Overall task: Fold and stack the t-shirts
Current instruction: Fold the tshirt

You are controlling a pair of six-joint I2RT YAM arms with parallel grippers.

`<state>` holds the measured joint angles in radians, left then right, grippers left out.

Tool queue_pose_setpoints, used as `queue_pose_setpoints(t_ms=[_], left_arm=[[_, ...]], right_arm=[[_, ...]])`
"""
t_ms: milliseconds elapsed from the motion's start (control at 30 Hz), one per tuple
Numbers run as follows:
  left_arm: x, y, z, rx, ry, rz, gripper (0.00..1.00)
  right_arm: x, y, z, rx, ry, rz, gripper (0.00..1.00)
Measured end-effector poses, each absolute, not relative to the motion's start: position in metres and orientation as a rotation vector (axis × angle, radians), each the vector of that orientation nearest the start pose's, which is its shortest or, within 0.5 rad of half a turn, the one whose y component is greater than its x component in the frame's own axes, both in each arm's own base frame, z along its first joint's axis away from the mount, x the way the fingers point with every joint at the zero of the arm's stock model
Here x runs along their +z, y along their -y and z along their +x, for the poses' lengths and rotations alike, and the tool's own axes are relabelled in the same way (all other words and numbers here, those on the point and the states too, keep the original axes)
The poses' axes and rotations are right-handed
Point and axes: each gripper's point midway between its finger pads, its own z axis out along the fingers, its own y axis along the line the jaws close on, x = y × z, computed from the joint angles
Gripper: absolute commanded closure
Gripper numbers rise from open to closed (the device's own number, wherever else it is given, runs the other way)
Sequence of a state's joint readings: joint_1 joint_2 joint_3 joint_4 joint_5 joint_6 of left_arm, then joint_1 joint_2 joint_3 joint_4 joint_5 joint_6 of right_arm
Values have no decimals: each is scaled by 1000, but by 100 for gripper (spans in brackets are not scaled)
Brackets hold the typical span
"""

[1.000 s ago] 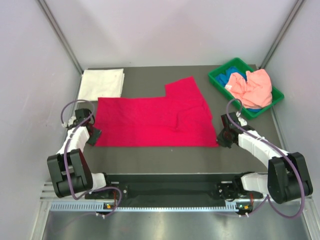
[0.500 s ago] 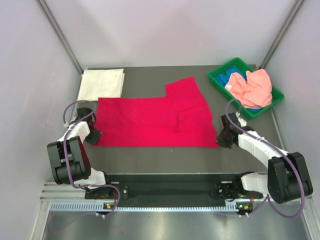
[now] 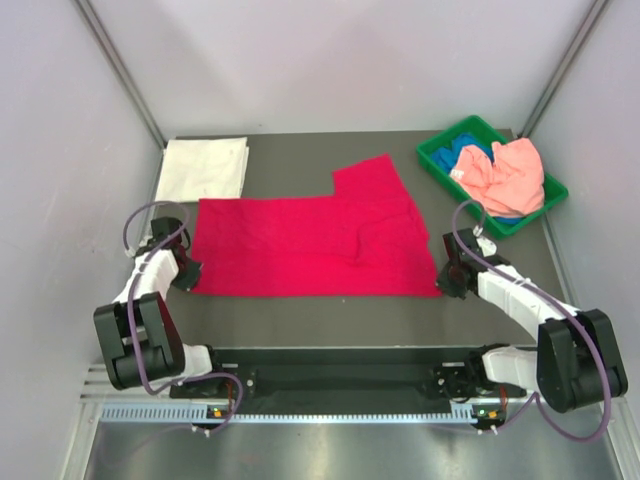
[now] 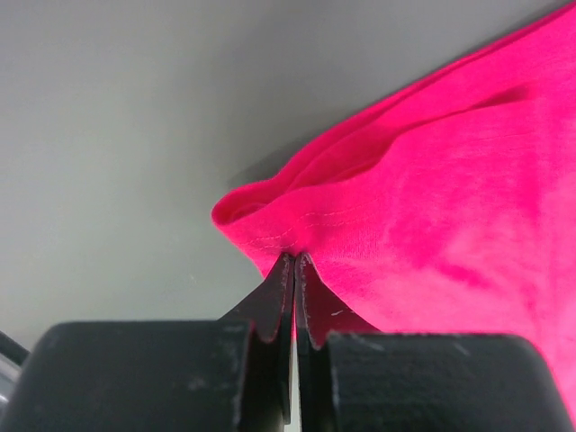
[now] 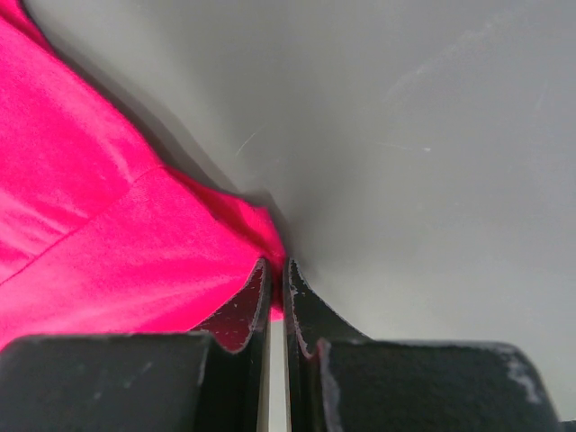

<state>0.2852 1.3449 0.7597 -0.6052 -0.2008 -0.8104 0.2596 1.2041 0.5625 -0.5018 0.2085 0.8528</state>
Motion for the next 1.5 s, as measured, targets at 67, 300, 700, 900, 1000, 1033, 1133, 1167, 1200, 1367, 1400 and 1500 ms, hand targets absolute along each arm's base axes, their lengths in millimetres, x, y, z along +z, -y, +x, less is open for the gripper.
queue_pose_setpoints(t_ms=[67, 300, 700, 900, 1000, 1033, 1133, 1167, 1200, 1367, 1400, 1500], left_arm=[[29, -75, 243, 127, -2312, -1488, 100], [18, -71, 229, 119, -2251, -1564, 100], [24, -69, 224, 117, -2292, -1552, 54], [62, -80, 228, 152, -2225, -1475, 58], [83, -81, 247, 88, -2181, -1444, 66], [85, -79, 252, 66, -2180, -1443, 68], [75, -73, 256, 29, -2220, -1464, 74], [70, -71, 256, 24, -2241, -1472, 75], [65, -69, 255, 21, -2258, -1480, 75], [41, -59, 244, 32, -2337, -1520, 76], [36, -58, 242, 37, -2348, -1530, 76], [22, -55, 234, 58, -2377, -1552, 71]], right_arm=[[20, -54, 231, 56, -2534, 834, 100], [18, -51, 231, 35, -2534, 837, 100], [24, -42, 227, -14, -2500, 864, 100], [26, -41, 223, -11, -2494, 861, 100], [26, -41, 223, -10, -2494, 860, 100], [26, -41, 223, -10, -2494, 860, 100], [24, -41, 223, -12, -2502, 860, 100], [23, -41, 223, -14, -2506, 859, 100], [22, -41, 222, -19, -2512, 856, 100], [19, -42, 223, -21, -2520, 850, 100], [19, -42, 223, -21, -2521, 847, 100], [19, -42, 224, -23, -2524, 837, 100]])
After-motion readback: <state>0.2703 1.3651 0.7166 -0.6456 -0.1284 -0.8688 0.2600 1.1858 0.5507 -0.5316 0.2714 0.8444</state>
